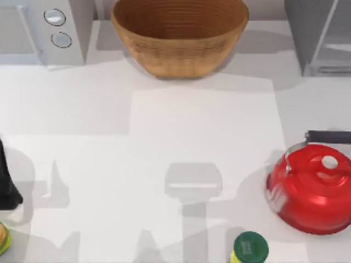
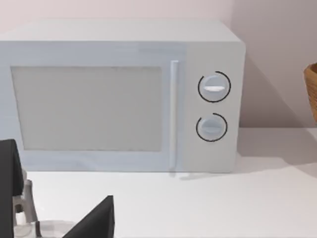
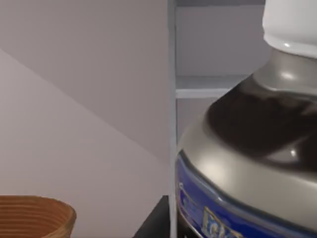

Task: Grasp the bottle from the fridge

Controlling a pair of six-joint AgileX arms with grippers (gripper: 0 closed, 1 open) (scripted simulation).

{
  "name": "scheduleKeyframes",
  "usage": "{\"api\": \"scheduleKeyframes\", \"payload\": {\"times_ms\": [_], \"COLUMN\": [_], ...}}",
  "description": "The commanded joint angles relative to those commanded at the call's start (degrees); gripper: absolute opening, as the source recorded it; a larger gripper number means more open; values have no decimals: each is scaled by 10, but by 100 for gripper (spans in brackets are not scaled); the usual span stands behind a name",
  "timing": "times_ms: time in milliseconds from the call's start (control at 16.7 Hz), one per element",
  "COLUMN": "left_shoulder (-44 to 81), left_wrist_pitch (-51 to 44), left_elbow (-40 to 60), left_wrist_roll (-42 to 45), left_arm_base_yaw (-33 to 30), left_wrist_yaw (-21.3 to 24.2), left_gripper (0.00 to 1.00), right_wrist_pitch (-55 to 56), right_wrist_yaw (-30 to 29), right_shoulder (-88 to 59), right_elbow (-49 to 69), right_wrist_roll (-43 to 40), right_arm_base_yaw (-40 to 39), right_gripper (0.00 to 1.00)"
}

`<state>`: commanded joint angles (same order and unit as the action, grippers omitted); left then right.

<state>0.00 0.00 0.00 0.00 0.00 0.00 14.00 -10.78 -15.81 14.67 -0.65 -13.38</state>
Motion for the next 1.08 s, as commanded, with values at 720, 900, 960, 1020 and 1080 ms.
{"api": "scheduleKeyframes", "payload": {"times_ms": [720, 900, 960, 1020, 1080], "left_shoulder": [0, 0, 0, 0, 0], "left_wrist_pitch": [0, 0, 0, 0, 0], "left_elbow": [0, 0, 0, 0, 0], "left_wrist_roll": [0, 0, 0, 0, 0], "left_arm_base_yaw": [0, 0, 0, 0, 0], "left_wrist_yaw": [0, 0, 0, 0, 0], "left_gripper": [100, 100, 100, 100, 100], "right_wrist_pitch": [280, 329, 343, 354, 363], "right_wrist_yaw": [-478, -581, -610, -635, -657], "right_shoulder": [-752, -899, -936, -967, -992], "right_elbow": [341, 407, 425, 441, 453], "right_wrist_roll": [50, 57, 58, 58, 58], "right_arm_base_yaw": [-455, -553, -580, -603, -623], "right_gripper": [0, 0, 0, 0, 0]}}
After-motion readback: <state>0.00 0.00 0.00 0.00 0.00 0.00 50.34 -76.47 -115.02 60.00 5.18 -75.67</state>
